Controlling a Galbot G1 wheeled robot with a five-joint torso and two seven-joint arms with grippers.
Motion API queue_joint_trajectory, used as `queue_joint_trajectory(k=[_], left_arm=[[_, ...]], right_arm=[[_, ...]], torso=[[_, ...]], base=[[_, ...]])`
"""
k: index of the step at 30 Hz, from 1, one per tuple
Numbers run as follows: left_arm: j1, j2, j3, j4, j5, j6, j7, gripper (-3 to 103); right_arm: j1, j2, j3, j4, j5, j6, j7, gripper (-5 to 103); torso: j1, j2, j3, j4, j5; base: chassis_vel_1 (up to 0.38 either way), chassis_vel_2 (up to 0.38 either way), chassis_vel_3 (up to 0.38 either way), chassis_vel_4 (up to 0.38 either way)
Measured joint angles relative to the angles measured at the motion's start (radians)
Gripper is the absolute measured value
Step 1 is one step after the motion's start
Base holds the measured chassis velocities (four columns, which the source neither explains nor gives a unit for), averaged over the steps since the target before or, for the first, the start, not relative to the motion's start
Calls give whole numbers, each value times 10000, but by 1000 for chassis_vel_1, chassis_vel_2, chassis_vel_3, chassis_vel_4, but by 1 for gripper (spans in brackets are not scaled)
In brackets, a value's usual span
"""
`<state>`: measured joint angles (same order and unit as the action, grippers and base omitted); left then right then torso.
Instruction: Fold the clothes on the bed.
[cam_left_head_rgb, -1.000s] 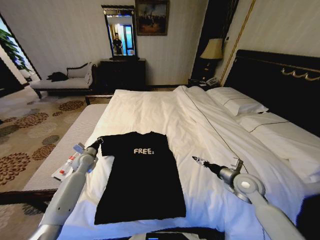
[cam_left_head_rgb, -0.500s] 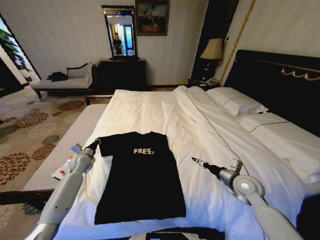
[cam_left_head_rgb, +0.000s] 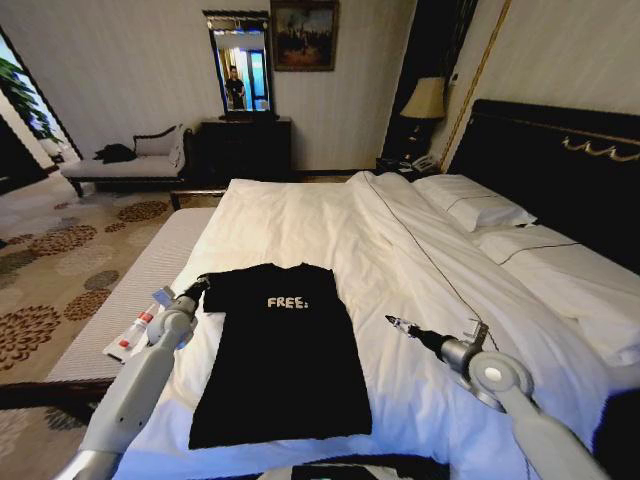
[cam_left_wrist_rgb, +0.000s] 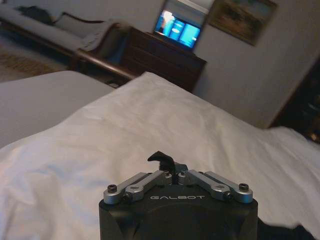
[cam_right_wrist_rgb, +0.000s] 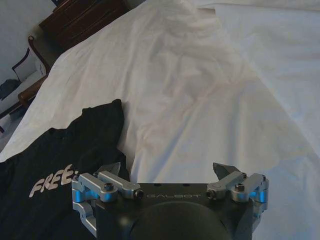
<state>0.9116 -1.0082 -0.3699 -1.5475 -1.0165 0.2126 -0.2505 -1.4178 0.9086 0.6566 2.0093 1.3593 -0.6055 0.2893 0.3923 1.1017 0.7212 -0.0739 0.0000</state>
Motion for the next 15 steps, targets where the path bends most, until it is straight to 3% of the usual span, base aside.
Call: queue_joint_trajectory(k=[3, 6, 15], left_arm=[[272, -16, 106, -330, 300, 48, -154, 0], [833, -6, 186, -695, 696, 41, -241, 0], [452, -465, 1264, -474, 1022, 21, -584, 0]], right_arm=[[306, -32, -391, -131, -6, 5, -4, 100], [790, -122, -988, -376, 0, 12, -23, 100], [749, -70, -1060, -427, -74, 37, -73, 100]], torso=[[0, 0, 0, 0, 0], [0, 0, 1, 15, 1], [0, 0, 1, 6, 2]], base=[[0, 0, 0, 0], [0, 0, 0, 0], [0, 0, 0, 0]])
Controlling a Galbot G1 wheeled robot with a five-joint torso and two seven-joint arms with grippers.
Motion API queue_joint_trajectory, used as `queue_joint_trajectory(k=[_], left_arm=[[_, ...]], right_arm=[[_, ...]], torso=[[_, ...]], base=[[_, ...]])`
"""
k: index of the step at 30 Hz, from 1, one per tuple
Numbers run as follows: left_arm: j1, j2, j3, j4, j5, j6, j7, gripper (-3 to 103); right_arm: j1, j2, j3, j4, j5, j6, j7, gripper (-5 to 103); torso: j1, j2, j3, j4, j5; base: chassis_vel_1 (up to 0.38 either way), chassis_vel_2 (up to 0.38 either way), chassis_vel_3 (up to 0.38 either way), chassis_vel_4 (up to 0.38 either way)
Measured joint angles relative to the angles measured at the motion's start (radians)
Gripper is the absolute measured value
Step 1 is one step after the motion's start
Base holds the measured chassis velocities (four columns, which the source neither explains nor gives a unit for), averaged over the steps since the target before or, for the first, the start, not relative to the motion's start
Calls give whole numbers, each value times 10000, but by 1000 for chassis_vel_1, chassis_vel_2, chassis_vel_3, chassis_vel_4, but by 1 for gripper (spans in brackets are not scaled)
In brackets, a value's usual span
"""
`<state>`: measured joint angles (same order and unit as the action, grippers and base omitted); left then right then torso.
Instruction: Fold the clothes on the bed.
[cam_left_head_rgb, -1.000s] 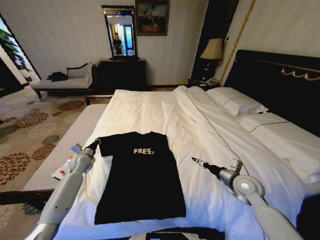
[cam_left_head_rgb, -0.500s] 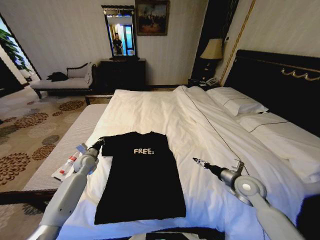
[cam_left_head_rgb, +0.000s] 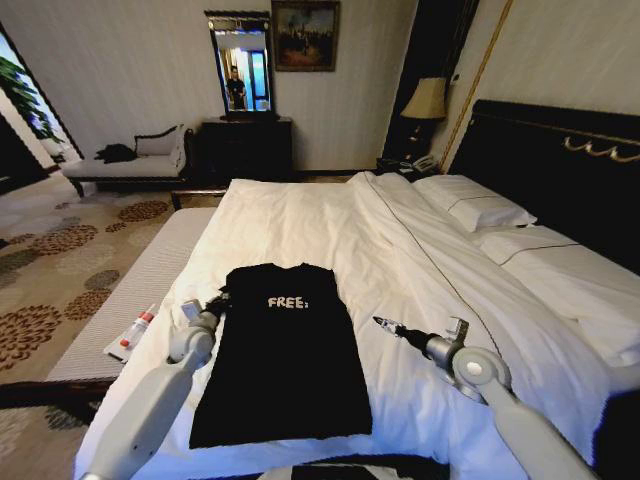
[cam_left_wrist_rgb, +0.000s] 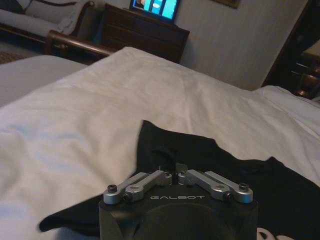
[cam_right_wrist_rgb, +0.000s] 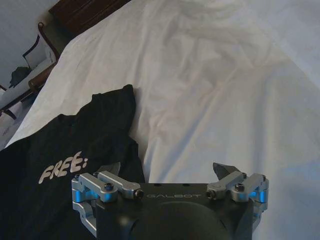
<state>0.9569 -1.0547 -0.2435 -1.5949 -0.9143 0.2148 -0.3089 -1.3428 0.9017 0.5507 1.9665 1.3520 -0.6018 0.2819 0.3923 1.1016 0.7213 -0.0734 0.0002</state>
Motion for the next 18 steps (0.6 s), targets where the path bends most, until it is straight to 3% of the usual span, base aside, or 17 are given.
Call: queue_joint_trajectory(k=[18], left_arm=[[-1837, -913, 1754, 1277, 61, 27, -379, 0]], right_arm=[[-199, 51, 149, -21, -82, 15, -127, 100]], torso=[[0, 0, 0, -1, 0]], base=[[0, 0, 0, 0]])
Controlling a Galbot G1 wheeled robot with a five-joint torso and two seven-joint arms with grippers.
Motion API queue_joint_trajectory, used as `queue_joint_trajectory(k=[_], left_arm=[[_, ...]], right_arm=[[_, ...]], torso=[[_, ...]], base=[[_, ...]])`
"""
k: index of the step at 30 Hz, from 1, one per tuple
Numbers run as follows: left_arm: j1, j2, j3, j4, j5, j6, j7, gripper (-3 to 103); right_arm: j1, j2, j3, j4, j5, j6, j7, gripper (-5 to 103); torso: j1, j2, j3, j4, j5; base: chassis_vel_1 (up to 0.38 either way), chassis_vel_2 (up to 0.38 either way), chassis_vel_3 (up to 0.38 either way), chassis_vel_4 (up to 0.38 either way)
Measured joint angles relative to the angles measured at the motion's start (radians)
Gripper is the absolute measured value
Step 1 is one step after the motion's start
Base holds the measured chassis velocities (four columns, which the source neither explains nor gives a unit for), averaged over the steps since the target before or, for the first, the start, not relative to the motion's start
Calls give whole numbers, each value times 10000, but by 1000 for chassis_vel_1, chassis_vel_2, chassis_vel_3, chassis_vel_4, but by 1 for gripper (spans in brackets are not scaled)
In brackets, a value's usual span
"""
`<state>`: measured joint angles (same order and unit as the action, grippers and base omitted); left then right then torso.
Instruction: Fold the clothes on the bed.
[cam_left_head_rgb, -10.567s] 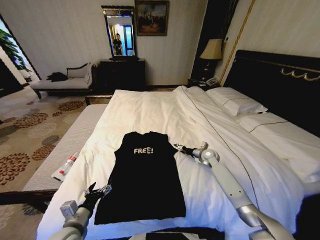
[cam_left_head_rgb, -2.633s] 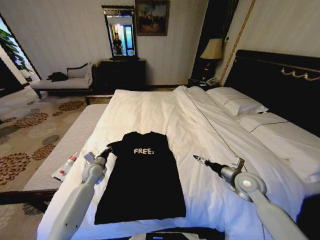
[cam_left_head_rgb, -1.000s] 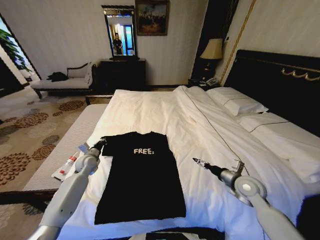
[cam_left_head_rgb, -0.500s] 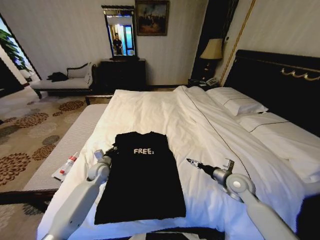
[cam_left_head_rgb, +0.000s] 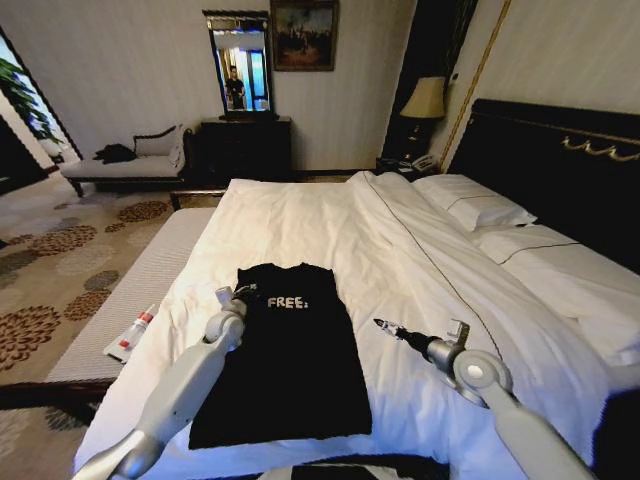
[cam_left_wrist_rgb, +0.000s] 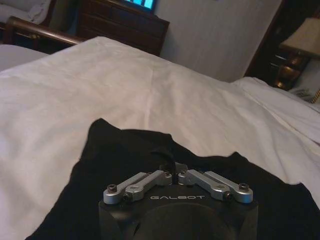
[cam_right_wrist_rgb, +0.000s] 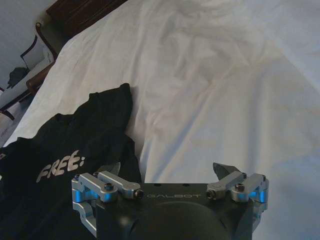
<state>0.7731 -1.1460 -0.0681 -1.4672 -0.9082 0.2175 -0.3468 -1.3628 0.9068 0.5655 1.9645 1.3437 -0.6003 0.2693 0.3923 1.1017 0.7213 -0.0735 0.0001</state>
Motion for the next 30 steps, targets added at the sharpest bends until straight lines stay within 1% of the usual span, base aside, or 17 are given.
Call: queue_joint_trajectory(k=[4, 10, 11, 12, 13, 16, 18, 20, 23, 25, 27, 28, 30], left_arm=[[-1, -126, 222, 201, 64, 0, 9, 0], [191, -14, 470, 274, 187, 0, 25, 0], [228, -1, 474, 262, 172, 16, 25, -1], [255, 20, 474, 222, 149, 43, 22, 4], [255, 20, 474, 222, 149, 43, 22, 4], [389, 180, 448, -52, 62, 139, 10, 20], [448, 239, 412, -151, 39, 171, -10, 20], [604, 382, 331, -392, -2, 221, -42, 31], [930, 693, 262, -897, -40, 282, -55, 47], [1001, 761, 253, -1012, -40, 289, -54, 47], [1346, 1082, 230, -1564, -58, 347, -22, 58], [1346, 1082, 230, -1564, -58, 347, -22, 58], [1752, 1432, 164, -2143, -59, 359, 65, 69]], right_arm=[[3, 15, -5, -29, -9, 5, -8, 100], [8, 12, -5, -72, -10, 8, -39, 100], [9, 12, -6, -78, -10, 9, -44, 100], [11, 12, -11, -81, -11, 10, -46, 100], [11, 12, -11, -81, -11, 10, -46, 100], [14, 36, -32, -82, -25, 12, -53, 100], [18, 43, -36, -82, -31, 13, -55, 100], [31, 49, -42, -82, -33, 14, -62, 100], [59, 52, -57, -82, -35, 15, -68, 100], [64, 52, -60, -82, -35, 15, -68, 100], [68, 51, -66, -76, -39, 16, -70, 100], [68, 51, -66, -76, -39, 16, -70, 100], [84, 44, -70, -60, -46, 20, -78, 100]], torso=[[0, 0, 0, 0, 0], [0, -1, 0, 2, -1], [0, -1, 0, 2, -2], [0, 0, 0, 1, -3], [0, 0, 0, 1, -3], [0, -1, 0, 1, -1], [0, 0, 0, 0, -2], [0, 0, 0, 1, -2], [0, 0, -1, 2, -2], [0, -1, 0, 1, -2], [0, 0, 0, 1, -2], [0, 0, 0, 1, -2], [0, -1, 0, 0, -3]], base=[[0, 0, 0, 0], [0, 0, 0, 0], [0, 0, 0, 0], [0, 0, 0, 0], [0, 0, 0, 0], [0, 0, 0, 0], [0, 0, 0, 0], [0, 0, 0, 0], [0, 0, 0, 0], [0, 0, 0, 0], [0, 0, 0, 0], [0, 0, 0, 0], [0, 0, 0, 0]])
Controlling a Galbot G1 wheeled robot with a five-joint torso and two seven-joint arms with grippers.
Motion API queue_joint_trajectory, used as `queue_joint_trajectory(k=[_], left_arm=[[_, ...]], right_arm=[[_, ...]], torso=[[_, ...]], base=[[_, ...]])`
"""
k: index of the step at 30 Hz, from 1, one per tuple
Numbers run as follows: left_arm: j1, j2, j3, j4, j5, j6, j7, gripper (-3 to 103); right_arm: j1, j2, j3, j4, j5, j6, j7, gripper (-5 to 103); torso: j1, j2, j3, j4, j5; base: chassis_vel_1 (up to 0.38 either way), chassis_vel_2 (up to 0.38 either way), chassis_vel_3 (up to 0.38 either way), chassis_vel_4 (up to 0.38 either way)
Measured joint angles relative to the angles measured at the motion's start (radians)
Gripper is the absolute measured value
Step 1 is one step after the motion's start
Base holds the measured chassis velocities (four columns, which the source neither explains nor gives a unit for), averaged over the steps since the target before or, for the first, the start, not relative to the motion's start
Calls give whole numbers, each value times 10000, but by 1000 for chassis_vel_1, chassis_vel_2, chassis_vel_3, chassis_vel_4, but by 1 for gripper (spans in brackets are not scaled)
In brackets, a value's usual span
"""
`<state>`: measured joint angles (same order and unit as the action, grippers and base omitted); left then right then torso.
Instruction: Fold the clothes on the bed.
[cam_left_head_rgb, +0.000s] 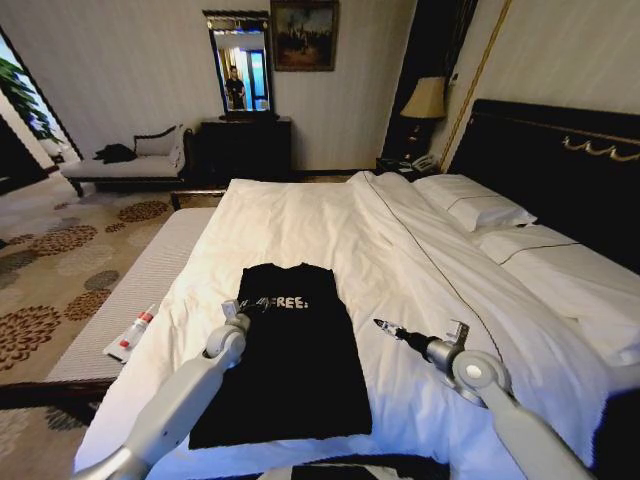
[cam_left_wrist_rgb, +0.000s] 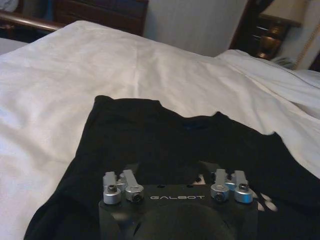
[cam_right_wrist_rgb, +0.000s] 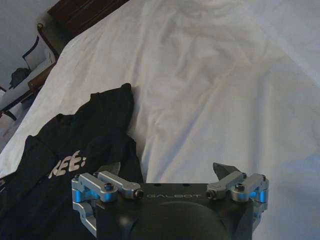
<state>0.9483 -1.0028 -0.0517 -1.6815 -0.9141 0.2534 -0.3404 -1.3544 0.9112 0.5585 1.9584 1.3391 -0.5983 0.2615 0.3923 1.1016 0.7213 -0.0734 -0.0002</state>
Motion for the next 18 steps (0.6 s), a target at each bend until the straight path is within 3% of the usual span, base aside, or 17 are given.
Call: queue_joint_trajectory(k=[4, 6, 9, 18], left_arm=[[465, 452, -326, -588, -57, -16, 67, 85], [547, 568, -460, -662, -97, -26, 75, 85], [658, 970, -838, -704, -180, -49, 60, 98], [-452, 1273, -1222, 431, -1643, 44, -120, 100]], right_arm=[[131, -51, -44, 5, 10, 21, -41, 100], [207, -80, -68, -9, 41, 29, -60, 100], [538, -314, -165, -99, 209, 51, -215, 100], [2170, -1010, -1082, -786, 369, 66, -639, 100]], torso=[[-1, 1, 0, 1, 2], [-1, 1, -1, 1, 0], [-1, 1, 0, 2, 1], [0, 0, 1, 4, 0]], base=[[0, 0, 0, 0], [0, 0, 0, 0], [0, 0, 0, 0], [0, 0, 0, 0]])
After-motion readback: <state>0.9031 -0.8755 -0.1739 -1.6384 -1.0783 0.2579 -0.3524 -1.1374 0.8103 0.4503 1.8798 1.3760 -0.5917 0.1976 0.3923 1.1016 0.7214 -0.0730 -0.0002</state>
